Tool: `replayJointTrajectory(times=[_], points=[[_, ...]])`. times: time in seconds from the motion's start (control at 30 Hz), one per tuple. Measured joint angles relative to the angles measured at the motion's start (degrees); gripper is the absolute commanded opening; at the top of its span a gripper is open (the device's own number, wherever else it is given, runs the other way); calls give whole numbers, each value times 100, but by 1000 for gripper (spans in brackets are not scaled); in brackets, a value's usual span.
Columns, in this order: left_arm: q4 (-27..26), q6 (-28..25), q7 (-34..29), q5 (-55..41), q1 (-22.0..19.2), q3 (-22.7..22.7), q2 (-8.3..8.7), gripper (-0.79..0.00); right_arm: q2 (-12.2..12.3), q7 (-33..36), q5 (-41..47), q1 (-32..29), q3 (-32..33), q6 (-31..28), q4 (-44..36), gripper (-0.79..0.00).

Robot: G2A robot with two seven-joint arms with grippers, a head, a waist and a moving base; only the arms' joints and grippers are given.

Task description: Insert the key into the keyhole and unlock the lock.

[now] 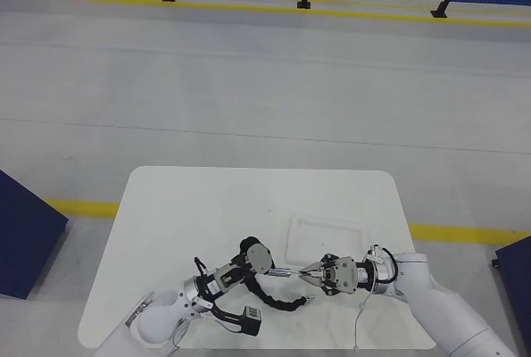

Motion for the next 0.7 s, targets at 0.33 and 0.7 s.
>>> replayJointTrajectory(times=[0.33,0.7], points=[[13,-34,-97,0,-29,60,30,-785,-10,93,-307,-56,102,-387,-21,0],[-20,-228,-211,0,-20,76,54,-785,78,160,-1375,-392,586,-2057,-320,0]])
